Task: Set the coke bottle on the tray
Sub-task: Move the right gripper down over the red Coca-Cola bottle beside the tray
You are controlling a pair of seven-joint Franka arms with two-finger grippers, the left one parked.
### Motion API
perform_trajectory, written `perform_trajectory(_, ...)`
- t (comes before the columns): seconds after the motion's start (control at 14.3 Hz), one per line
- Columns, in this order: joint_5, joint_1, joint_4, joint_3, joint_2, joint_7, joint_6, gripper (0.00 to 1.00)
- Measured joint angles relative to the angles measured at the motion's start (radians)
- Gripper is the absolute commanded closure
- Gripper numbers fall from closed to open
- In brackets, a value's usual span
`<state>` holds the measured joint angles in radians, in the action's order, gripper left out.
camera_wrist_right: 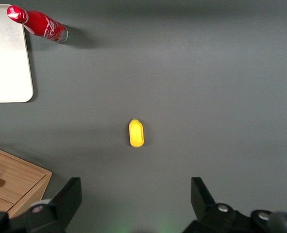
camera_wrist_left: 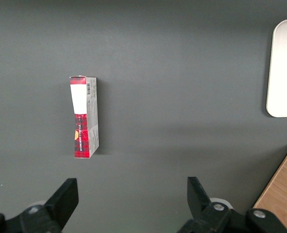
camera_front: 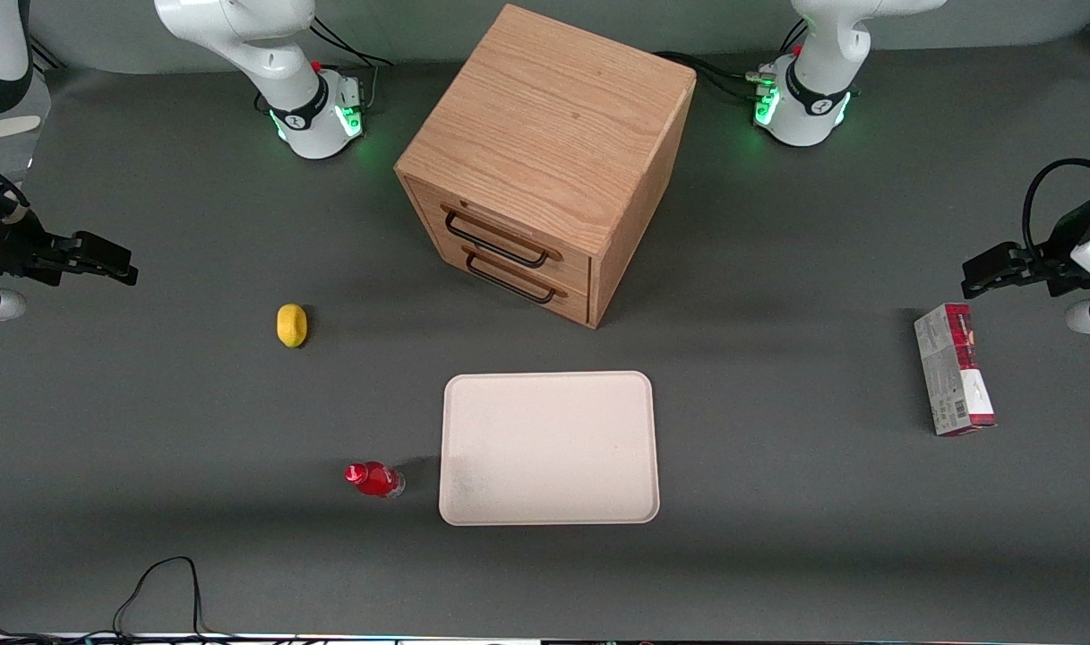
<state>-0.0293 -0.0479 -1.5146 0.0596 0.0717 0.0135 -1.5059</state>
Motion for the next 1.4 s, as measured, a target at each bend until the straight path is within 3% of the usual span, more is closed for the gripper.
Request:
perform_trajectory(0.7,0.003,-0.016,0.033,-0.012,0.035,0.0,-0.004,0.0)
perform_trajectory(1.12,0.01,-0.159,0.359,-0.028,0.322,0.046,-0.024,0.0)
perform_trajectory(1.4,0.014,-0.197,0.549,-0.109,0.507,0.13,-0.073,0.0)
